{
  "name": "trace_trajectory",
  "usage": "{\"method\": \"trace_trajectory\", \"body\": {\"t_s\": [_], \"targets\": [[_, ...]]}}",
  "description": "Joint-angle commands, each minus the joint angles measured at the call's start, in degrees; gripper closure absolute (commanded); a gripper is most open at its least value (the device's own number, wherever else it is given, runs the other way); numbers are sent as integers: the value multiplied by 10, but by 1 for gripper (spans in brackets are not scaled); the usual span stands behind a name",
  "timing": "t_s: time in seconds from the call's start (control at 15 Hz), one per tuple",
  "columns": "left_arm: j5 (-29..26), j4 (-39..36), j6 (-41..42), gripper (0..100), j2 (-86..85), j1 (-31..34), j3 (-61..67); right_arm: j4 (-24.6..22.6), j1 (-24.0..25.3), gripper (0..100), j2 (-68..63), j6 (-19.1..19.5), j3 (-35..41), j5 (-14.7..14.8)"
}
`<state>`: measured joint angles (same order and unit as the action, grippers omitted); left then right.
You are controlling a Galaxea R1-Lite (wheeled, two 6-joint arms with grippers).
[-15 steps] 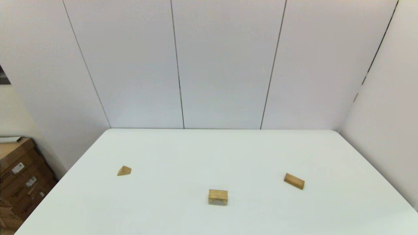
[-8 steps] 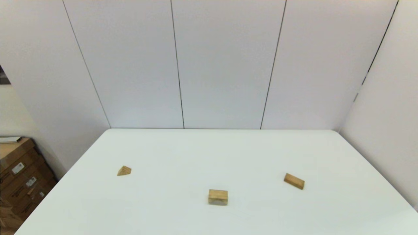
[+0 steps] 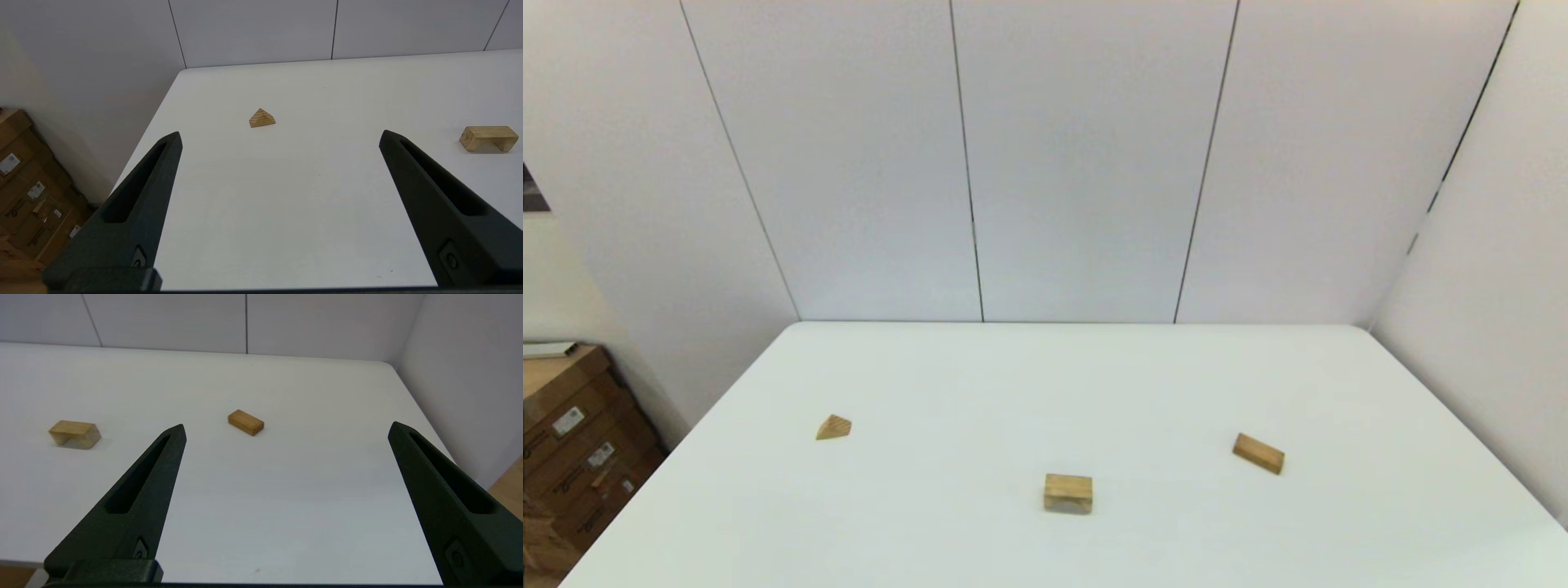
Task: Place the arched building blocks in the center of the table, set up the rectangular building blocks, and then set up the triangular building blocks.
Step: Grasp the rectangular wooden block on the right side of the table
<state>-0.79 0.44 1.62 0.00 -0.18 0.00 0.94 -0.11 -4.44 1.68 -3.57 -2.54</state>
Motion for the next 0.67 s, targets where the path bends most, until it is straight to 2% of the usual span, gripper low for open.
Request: {"method": "trace_trajectory", "body": {"t_s": [0.07,0.4,0.53,0.6,0.67], "targets": [[0,0,0,0,1,0,0,-9,3,0,-281,1,-191,-26],[0,0,0,0,1,0,0,-9,-1,0,-624,14,-432,-25],[0,0,0,0,1,0,0,6,0,0,-757,15,-526,-25],[0,0,0,0,0,0,0,21,0,0,-804,16,-562,-25],[0,0,0,0,1,0,0,61,1,0,-849,24,-607,-25]]}}
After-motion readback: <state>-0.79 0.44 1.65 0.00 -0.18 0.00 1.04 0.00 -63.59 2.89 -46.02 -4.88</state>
